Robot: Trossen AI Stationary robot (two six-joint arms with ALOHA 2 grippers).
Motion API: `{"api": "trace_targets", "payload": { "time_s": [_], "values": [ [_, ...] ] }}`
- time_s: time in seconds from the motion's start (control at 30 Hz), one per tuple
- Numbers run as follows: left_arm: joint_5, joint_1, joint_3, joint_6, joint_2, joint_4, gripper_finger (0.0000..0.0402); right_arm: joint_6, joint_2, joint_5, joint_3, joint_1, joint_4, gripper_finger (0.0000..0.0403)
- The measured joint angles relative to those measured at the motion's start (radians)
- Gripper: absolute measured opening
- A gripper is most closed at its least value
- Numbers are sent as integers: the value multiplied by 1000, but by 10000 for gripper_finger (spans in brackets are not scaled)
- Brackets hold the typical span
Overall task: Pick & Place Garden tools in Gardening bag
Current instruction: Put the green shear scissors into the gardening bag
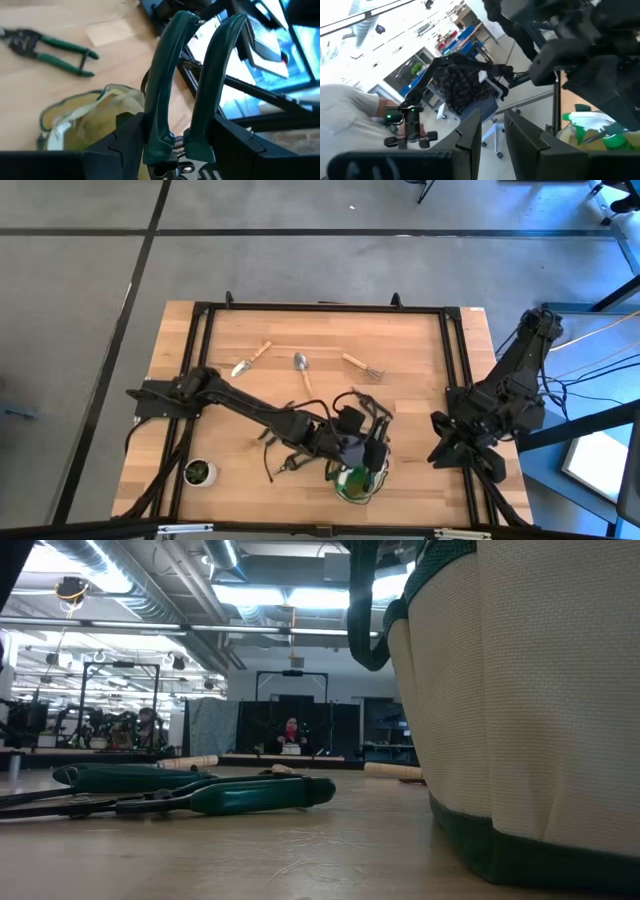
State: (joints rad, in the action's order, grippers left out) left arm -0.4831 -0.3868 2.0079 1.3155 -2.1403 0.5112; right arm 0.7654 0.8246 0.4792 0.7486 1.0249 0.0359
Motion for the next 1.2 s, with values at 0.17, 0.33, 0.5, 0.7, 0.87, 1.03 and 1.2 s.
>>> {"api": "trace_targets", "payload": {
  "time_s": [0.17, 0.33, 0.5, 0.7, 0.87, 1.03, 1.2],
  "values": [
    [-19, -22, 0, 95, -30, 3, 191, -16, -1, 0, 0, 24, 5, 86],
    [-59, -37, 0, 140, -39, 68, 191, -18, -1, -11, 0, 26, 12, 86],
    [-57, -37, 0, 166, -39, 185, 191, -22, -1, -19, 0, 25, 17, 86],
    [-41, -37, 0, 148, -43, 204, 191, -22, -1, -20, 0, 25, 18, 86],
    [-23, -36, 0, 132, -44, 204, 191, -26, -1, -37, 0, 25, 17, 86],
    [16, -36, 0, 88, -44, 178, 191, -33, -4, -39, 0, 25, 15, 87],
    [39, -33, 0, 34, -44, 135, 191, -40, -12, -39, 0, 25, 12, 87]
  ]
}}
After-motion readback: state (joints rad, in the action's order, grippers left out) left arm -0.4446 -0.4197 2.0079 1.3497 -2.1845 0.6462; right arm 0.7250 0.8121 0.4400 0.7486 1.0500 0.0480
